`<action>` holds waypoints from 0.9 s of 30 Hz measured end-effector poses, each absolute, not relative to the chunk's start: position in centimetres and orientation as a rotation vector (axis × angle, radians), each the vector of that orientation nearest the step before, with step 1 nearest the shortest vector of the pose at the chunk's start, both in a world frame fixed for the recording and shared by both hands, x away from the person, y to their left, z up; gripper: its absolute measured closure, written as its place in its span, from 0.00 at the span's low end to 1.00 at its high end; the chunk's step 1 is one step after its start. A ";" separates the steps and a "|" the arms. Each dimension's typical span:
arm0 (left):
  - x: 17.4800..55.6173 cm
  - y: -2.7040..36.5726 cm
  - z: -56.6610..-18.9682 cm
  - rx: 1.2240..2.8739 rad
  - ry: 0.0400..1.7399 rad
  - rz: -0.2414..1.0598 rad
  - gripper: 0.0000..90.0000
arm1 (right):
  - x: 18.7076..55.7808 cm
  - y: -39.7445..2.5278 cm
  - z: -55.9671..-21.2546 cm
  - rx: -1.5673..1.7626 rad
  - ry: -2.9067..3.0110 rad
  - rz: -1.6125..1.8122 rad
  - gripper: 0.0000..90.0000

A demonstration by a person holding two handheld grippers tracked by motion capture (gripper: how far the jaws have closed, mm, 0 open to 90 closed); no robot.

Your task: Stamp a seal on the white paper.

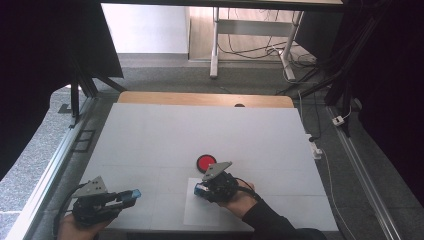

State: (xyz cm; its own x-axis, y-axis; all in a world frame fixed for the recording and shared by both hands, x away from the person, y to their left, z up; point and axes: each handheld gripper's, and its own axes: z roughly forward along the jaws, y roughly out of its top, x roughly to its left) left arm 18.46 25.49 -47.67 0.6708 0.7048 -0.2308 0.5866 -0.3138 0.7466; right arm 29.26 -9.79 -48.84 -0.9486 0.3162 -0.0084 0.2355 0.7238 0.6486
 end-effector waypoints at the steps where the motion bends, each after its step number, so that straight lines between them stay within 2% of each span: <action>1: 18.5 25.5 -47.7 2.017 0.998 0.172 0.76 | 29.3 -9.9 -48.7 0.457 2.804 1.035 0.79; 27: 18.6 25.4 -47.7 2.027 0.993 0.161 0.76 | 29.1 -10.7 -46.2 0.465 2.768 1.170 0.79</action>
State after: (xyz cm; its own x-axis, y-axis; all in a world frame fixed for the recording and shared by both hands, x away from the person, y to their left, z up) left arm 18.56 25.41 -47.70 0.6760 0.6990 -0.2332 0.5894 -0.3229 0.7405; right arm 29.11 -10.72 -46.19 -0.9482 0.3167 0.0258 0.2393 0.6581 0.7139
